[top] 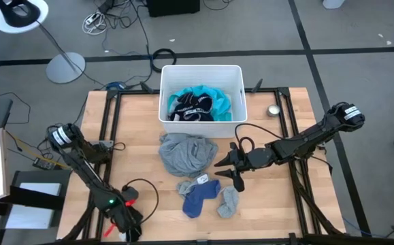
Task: Sort clothes
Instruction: Put the black socks into the white laundry bin
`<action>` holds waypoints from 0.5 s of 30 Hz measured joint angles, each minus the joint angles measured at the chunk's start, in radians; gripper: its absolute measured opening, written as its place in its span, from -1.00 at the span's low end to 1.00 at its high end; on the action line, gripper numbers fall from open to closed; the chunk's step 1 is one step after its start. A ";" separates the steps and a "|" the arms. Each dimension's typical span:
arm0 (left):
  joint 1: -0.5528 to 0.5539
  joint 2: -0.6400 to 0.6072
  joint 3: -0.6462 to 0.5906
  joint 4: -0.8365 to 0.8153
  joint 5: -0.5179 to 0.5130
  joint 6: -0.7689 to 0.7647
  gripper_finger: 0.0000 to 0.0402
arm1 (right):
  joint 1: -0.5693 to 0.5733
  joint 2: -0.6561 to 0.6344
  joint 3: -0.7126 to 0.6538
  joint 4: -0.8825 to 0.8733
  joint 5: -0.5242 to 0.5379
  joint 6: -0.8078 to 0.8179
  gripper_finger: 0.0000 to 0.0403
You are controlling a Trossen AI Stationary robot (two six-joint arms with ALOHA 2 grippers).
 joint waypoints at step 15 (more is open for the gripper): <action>0.190 -0.265 0.354 -0.612 -0.482 0.334 -0.99 | -0.023 0.003 0.000 -0.013 0.003 -0.001 -0.27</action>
